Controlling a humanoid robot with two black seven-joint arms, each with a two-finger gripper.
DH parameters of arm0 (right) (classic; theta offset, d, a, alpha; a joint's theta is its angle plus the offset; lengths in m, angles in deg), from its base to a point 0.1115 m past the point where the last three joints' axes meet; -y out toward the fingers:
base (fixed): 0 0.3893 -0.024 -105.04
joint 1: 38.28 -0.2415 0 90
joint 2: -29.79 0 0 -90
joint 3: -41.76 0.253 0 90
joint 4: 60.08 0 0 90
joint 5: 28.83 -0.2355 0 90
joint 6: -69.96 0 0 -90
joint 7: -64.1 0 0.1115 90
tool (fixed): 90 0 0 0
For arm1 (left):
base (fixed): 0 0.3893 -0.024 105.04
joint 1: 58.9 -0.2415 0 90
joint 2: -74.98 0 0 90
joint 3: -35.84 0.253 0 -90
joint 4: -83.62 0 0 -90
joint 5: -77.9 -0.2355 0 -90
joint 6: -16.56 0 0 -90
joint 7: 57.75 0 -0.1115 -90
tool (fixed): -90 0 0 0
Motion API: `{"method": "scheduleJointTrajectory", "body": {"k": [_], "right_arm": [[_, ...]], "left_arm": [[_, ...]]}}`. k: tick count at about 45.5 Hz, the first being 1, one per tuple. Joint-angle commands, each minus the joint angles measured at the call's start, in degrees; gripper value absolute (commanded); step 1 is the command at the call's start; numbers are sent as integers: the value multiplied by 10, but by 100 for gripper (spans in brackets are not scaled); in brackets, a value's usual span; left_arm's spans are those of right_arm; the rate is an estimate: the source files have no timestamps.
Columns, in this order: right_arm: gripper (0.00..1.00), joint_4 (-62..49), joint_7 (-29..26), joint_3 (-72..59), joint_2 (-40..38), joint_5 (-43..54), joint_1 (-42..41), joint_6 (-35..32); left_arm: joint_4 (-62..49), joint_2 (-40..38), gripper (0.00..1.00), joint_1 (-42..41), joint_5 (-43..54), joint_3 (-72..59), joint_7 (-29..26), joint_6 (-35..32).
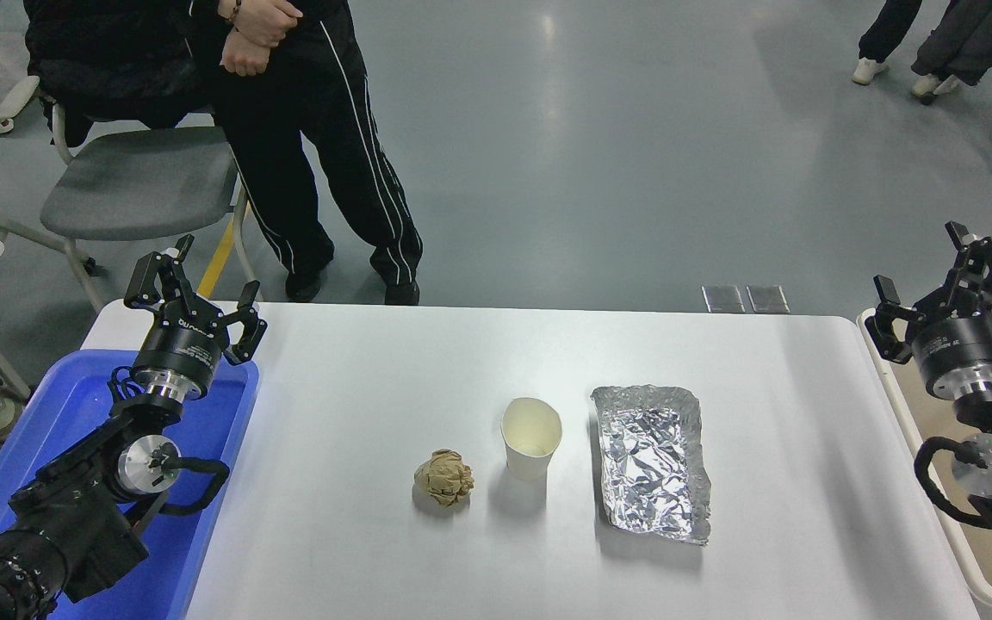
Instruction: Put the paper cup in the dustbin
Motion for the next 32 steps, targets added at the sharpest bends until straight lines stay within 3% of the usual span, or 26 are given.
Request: {"method": "scheduleJointTrajectory", "body": {"k": [1, 32], "right_arm": [[100, 0, 0, 1, 1, 0, 0, 0], [100, -5, 3, -5, -27, 5, 1, -9]], "left_arm": [[0, 0, 100, 0, 0, 0, 0, 0], [0, 0, 100, 0, 0, 0, -1, 0]]}}
